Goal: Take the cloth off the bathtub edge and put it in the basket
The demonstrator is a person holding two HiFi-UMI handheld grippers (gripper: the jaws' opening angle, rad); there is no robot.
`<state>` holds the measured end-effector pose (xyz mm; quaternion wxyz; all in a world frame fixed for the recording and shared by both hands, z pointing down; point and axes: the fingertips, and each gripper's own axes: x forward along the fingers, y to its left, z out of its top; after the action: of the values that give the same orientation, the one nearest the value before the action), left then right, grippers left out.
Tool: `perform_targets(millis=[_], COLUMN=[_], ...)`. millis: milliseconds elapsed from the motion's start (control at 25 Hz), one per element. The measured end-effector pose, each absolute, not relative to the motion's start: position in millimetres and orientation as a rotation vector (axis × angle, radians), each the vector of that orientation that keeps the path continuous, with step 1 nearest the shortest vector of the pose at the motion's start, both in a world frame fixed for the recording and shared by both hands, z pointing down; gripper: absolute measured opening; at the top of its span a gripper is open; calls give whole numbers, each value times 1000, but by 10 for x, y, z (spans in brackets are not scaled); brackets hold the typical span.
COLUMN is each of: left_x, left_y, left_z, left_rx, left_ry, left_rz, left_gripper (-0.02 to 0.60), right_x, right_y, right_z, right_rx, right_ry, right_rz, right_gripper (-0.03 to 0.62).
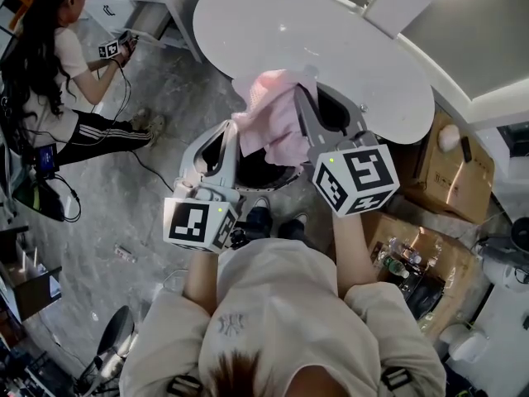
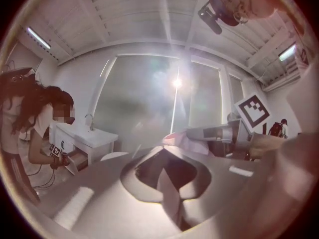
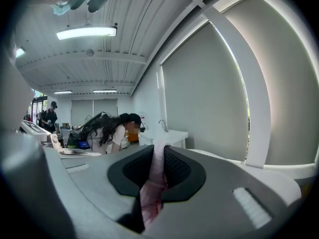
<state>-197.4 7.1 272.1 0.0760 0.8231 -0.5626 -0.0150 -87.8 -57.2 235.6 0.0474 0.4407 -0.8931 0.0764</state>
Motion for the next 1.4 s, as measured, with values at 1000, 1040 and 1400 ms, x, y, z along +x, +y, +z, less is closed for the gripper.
perform_targets(millis=[1000,1040,1400], left_x=[-2021,-2013,-1873], left_y=[-43,-49,-178], left_z=[3299,3340,3732], left_rx=[2366,2354,2274], left_ry=[-1626,-1638,-1775], left_rz=[66,67,94], left_gripper=[2,2,2], right_x=[-1069,-1063,-1008], right_y=[-294,-292,-289], right_z=[3890,3972,4630], right_rx=[1219,1203,1063], right_ry=[-2561,-2557,-2561], right_rz=[433,443,551], right_gripper=[43,43,43])
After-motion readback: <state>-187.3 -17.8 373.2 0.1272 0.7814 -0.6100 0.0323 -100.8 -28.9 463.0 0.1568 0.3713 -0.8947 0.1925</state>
